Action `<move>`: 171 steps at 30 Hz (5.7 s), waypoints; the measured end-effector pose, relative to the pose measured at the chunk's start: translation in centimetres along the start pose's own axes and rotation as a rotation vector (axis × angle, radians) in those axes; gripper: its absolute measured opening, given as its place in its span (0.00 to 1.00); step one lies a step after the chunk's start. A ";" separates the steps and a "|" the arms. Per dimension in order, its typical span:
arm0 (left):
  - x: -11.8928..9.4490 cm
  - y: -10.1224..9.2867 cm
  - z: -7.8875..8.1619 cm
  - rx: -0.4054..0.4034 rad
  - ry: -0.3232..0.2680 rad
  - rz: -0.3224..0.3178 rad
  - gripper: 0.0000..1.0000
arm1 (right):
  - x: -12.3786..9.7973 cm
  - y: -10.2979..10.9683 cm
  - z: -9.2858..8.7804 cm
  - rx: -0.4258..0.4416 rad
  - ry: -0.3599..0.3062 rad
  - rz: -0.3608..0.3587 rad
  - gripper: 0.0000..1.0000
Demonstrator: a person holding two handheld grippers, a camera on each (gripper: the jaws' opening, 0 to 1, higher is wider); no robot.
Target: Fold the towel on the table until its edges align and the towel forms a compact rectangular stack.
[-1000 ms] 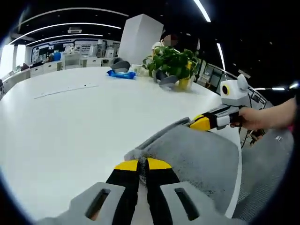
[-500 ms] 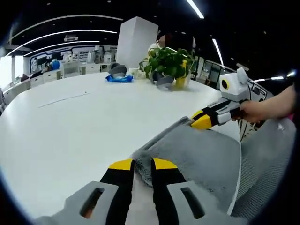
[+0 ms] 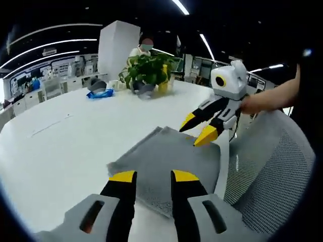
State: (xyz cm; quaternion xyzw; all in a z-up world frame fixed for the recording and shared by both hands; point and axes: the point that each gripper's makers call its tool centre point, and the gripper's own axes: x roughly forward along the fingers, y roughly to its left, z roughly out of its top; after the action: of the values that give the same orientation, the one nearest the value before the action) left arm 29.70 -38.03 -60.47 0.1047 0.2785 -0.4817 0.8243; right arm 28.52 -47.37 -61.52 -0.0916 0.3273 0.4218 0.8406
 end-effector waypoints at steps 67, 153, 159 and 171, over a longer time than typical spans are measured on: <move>6.4 8.3 1.3 0.096 -0.015 -0.009 0.44 | 6.6 -8.6 3.2 -0.140 -0.006 0.011 0.39; -16.6 2.0 4.0 -0.163 -0.550 0.558 0.93 | -15.6 -2.2 2.5 -0.028 -0.462 -0.448 0.98; -16.4 1.6 4.2 -0.156 -0.552 0.540 0.91 | -15.7 -2.4 2.3 0.001 -0.463 -0.450 0.99; -14.0 0.8 2.2 -0.114 -0.382 0.470 0.84 | -16.1 -3.3 1.7 0.022 -0.444 -0.498 0.97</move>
State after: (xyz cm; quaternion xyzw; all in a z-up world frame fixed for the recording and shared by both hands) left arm 25.79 -28.25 -50.89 0.0273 0.1133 -0.2726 0.9550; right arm 25.00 -59.14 -50.51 -0.0657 0.1085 0.2097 0.9695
